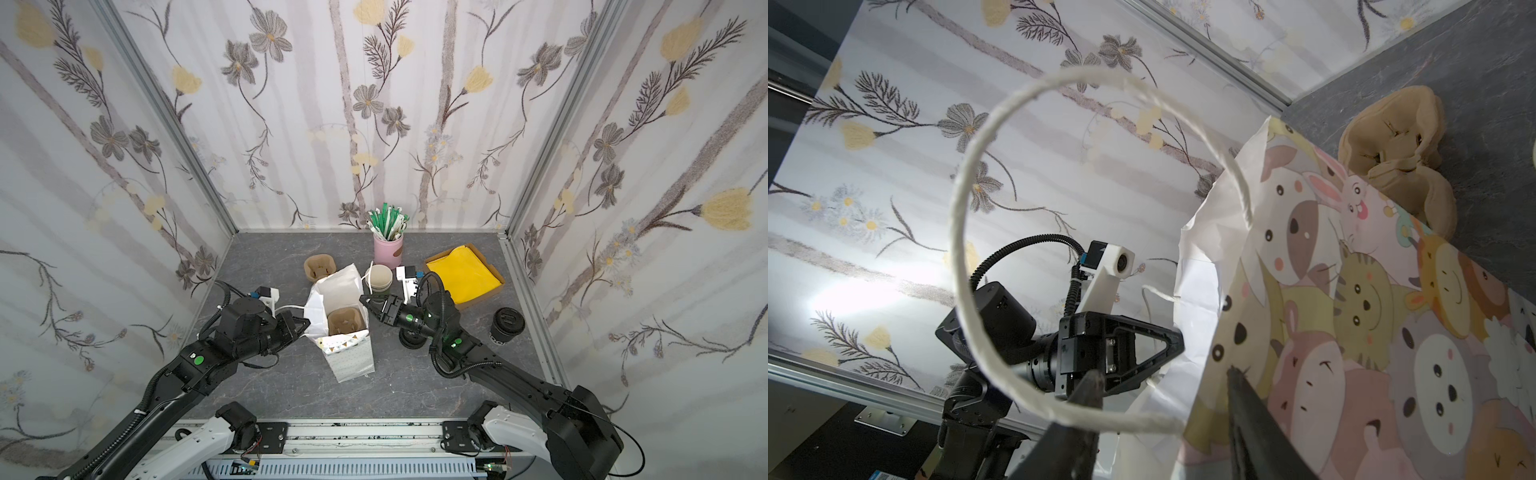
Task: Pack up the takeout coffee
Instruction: 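Pull the rope handle outward with the right gripper while the left holds the bag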
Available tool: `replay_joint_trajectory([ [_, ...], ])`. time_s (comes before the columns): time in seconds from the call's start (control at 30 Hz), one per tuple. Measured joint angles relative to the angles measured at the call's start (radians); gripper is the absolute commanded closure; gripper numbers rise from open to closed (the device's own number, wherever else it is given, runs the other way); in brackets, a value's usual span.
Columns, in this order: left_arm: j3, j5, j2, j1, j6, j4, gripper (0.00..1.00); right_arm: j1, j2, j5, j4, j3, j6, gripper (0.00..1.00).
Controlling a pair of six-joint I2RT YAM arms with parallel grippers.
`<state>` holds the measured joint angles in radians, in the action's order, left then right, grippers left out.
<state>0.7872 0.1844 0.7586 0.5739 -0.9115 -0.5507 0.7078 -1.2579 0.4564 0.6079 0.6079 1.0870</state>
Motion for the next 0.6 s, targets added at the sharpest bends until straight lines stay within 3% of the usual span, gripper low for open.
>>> replay_joint_trajectory([
  [0.43, 0.007, -0.013, 0.002, 0.0, 0.014, 0.0, 1.0, -0.024, 0.02, -0.033, 0.045, -0.067, 0.071, 0.89],
  [0.53, 0.019, -0.016, 0.009, 0.0, 0.014, 0.0, 1.0, -0.024, 0.0, -0.007, 0.101, -0.073, 0.1, 0.9],
  [0.6, 0.025, -0.016, 0.012, 0.0, 0.014, 0.0, 1.0, -0.024, -0.005, 0.003, 0.128, -0.081, 0.117, 0.8],
])
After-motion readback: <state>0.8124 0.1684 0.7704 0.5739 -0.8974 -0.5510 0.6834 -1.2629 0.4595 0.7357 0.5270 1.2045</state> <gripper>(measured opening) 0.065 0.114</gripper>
